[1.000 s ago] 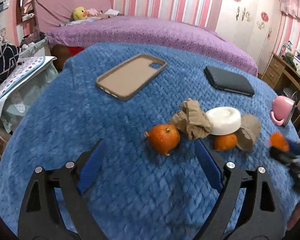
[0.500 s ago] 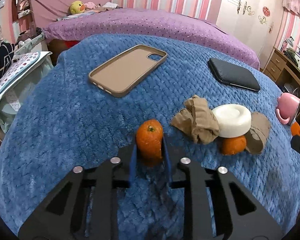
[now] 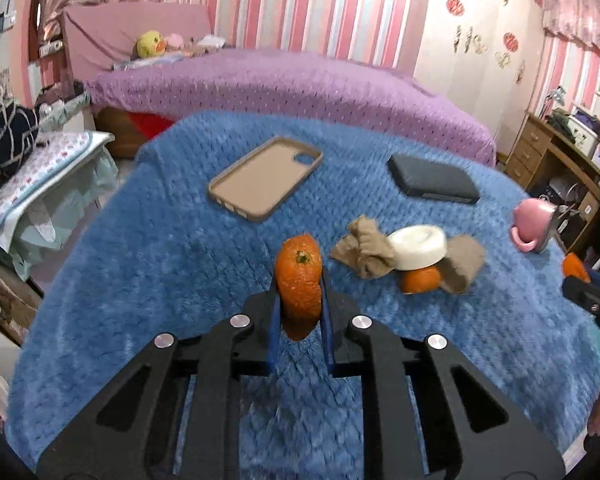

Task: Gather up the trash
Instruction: 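Carry the tangerine and orange cap over the basket and open both tools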

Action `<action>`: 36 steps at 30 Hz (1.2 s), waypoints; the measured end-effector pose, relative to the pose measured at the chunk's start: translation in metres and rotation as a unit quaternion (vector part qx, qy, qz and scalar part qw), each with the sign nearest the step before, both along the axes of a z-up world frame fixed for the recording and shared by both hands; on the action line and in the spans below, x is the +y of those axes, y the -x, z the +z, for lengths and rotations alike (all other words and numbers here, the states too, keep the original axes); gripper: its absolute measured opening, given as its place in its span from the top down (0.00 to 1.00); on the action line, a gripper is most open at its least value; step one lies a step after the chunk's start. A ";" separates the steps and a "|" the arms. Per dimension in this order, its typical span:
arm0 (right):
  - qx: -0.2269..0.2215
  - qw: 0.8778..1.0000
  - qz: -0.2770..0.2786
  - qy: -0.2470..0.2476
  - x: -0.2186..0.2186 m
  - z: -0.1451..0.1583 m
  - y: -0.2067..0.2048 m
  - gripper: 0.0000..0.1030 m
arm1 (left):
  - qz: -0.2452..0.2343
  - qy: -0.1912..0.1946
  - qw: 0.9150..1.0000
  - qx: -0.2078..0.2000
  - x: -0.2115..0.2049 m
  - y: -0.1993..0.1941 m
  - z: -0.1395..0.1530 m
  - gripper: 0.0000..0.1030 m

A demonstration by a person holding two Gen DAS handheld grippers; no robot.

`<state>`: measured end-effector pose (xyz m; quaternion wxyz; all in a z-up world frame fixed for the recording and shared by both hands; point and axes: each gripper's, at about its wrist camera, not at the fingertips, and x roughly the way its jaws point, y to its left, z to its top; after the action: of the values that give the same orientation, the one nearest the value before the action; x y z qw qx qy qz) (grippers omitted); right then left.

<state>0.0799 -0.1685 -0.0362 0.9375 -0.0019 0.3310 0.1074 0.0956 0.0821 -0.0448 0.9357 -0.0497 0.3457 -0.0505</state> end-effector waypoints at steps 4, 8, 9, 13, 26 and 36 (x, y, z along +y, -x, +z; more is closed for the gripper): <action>-0.013 1.000 -0.009 -0.002 -0.006 0.008 0.012 0.61 | -0.011 0.006 0.999 -0.034 -0.001 0.022 0.020 0.85; -0.028 0.999 -0.015 -0.011 -0.014 0.019 0.025 0.61 | -0.029 0.012 0.997 -0.065 -0.009 0.042 0.039 0.85; -0.032 0.999 -0.017 -0.013 -0.017 0.022 0.029 0.61 | -0.033 0.014 0.997 -0.072 -0.011 0.045 0.042 0.85; -0.044 0.999 -0.022 -0.015 -0.026 0.033 0.038 0.61 | -0.047 0.031 0.995 -0.087 -0.020 0.058 0.052 0.85; -0.092 0.991 -0.096 -0.023 -0.107 0.067 0.082 0.61 | -0.109 0.033 0.987 -0.117 -0.091 0.081 0.074 0.85; -0.114 0.982 -0.151 -0.001 -0.171 0.090 0.118 0.61 | -0.142 0.040 0.983 -0.106 -0.139 0.084 0.077 0.85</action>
<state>-0.0377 -0.3392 0.0536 0.9745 0.0371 0.2183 -0.0358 0.0116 -0.0570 0.0324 0.9475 -0.0319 0.2457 -0.2021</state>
